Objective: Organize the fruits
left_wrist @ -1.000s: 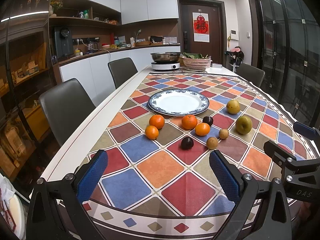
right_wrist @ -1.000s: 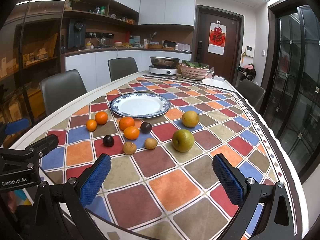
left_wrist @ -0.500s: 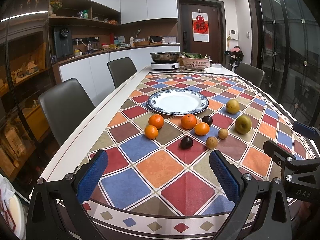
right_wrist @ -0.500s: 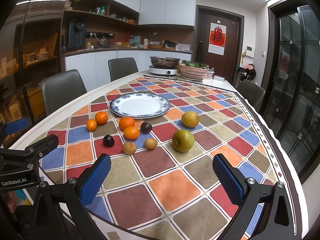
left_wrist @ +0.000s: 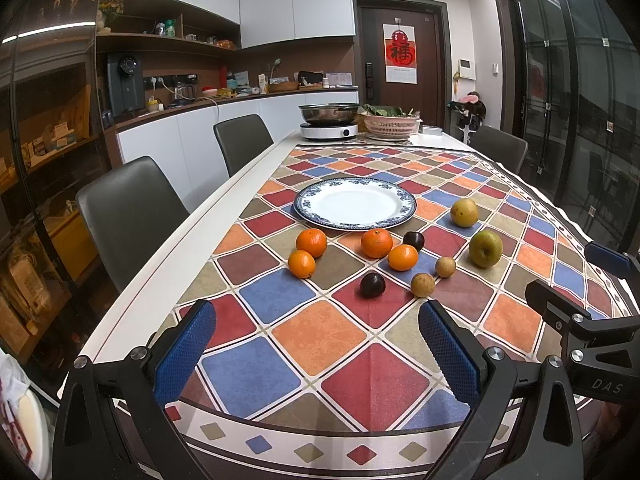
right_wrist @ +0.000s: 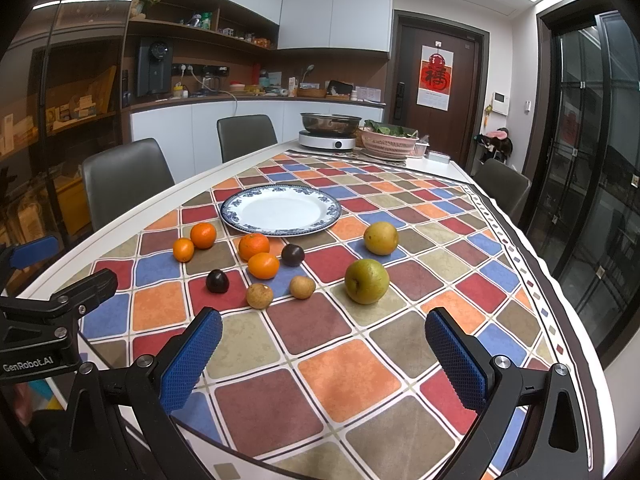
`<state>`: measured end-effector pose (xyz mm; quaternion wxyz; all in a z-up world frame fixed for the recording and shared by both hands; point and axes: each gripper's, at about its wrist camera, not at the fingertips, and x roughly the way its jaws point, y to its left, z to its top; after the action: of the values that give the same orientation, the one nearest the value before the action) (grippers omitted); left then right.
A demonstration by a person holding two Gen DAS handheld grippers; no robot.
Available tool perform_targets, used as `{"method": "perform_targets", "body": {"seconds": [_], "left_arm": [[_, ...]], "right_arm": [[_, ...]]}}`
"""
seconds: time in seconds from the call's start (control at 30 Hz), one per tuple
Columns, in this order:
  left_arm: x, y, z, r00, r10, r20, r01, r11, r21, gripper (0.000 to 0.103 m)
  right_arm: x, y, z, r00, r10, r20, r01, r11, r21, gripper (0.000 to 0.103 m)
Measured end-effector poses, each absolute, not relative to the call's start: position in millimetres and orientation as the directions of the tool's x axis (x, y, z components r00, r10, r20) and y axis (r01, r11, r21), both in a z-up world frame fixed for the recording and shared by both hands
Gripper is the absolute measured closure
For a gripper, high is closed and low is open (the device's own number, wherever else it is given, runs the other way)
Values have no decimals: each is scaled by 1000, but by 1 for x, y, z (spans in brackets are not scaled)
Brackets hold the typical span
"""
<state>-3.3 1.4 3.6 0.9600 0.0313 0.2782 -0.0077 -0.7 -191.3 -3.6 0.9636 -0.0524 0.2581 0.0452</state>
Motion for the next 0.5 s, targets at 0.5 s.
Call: {"method": "perform_targets", "body": {"seconds": [0.5], "left_arm": [[-5,2,5,847,4,-531,30,998,55,0]], "right_arm": [[0,-190,-3,863,61,-502,-116,990,-79,1]]}}
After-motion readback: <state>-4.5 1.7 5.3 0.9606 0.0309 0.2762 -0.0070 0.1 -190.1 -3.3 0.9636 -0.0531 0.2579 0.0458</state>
